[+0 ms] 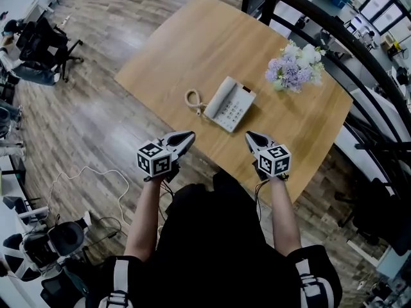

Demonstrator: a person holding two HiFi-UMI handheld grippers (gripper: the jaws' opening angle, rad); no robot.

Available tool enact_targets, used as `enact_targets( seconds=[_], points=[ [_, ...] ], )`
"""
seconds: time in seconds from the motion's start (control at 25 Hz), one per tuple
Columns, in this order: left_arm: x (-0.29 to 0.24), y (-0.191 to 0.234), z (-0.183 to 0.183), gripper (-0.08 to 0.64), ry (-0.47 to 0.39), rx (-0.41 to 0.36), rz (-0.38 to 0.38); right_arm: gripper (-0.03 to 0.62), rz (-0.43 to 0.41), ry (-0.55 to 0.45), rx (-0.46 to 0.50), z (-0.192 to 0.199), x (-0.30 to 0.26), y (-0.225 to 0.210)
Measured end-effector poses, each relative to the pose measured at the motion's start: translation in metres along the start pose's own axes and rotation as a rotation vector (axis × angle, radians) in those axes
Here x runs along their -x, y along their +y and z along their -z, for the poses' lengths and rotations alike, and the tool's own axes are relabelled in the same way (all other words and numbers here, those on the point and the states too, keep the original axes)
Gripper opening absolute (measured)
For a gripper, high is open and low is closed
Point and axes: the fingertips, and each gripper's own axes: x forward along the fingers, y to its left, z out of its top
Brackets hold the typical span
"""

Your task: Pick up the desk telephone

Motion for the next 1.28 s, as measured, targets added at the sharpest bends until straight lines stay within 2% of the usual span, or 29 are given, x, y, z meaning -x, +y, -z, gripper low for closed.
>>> enact_targets(
  seconds=[0.44, 0.72, 1.04, 1.28],
  points=[
    [-0.019, -0.001, -0.007, 0.021, 0.022, -0.029, 0.009, 0.025, 0.014, -0.005, -0.027, 0.0, 0.005, -0.017],
    [-0.034, 0.005, -0.022, 0.021, 0.038, -0.033, 0.08, 0.025, 0.076, -0.004, -0.058, 0.003, 0.005, -0.025],
    [-0.055, 0.049, -0.044, 0.021, 0.093, -0.063, 0.174, 0.025, 0.196, 0.018, -0.097, -0.001, -0.01, -0.034],
    [-0.071, 0.078, -0.052, 0.021, 0.166, -0.088, 0.261, 0.025, 0.256, 0.019, -0.146, -0.007, -0.033, -0.037]
  ],
)
